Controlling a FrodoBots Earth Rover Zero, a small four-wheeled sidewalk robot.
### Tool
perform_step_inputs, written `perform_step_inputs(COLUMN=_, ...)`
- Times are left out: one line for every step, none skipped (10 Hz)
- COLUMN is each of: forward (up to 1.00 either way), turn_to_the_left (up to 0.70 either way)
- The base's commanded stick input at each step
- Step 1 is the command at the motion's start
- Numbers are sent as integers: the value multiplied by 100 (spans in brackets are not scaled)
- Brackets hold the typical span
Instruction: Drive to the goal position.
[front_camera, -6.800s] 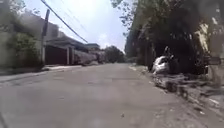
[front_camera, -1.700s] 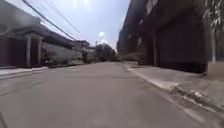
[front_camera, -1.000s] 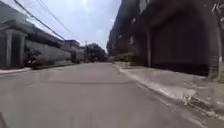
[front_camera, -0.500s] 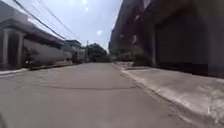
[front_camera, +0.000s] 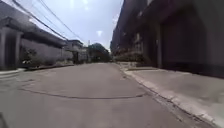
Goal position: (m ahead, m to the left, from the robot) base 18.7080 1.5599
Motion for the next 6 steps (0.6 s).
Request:
perform_step_inputs(forward=100, turn_to_the_left=0)
perform_step_inputs(forward=100, turn_to_the_left=0)
perform_step_inputs(forward=100, turn_to_the_left=0)
perform_step_inputs(forward=100, turn_to_the_left=0)
perform_step_inputs(forward=100, turn_to_the_left=0)
perform_step_inputs(forward=100, turn_to_the_left=0)
